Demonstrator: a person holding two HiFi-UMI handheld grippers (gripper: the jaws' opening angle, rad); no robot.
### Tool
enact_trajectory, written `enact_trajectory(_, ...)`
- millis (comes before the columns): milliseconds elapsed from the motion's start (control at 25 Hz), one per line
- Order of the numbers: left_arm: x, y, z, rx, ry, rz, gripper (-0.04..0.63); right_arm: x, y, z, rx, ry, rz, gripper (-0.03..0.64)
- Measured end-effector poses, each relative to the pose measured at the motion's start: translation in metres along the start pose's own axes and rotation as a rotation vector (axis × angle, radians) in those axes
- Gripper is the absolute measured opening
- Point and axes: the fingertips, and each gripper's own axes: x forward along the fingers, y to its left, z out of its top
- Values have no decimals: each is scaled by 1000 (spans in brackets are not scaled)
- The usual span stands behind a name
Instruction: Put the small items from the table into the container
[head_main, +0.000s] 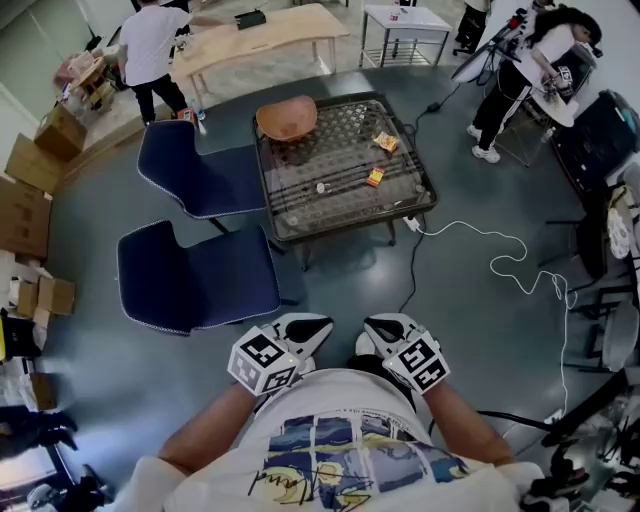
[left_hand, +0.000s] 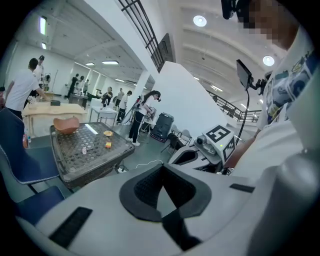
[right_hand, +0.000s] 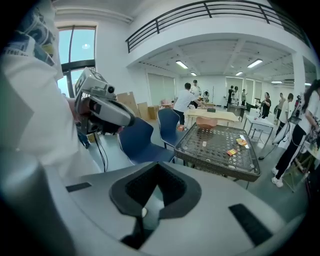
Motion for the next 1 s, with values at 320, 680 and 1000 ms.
enact_trajectory(320,66,-4,46,-30,-30,91,8,-21,-72,-13,-44,-3,71,11)
enact_trajectory(680,98,17,51,-143,-51,206,8,9,-122,-28,-96,49,154,83)
enact_trajectory(1000,75,94,80,-128,-61,196,8,90,-163,18,-168,104,107,84)
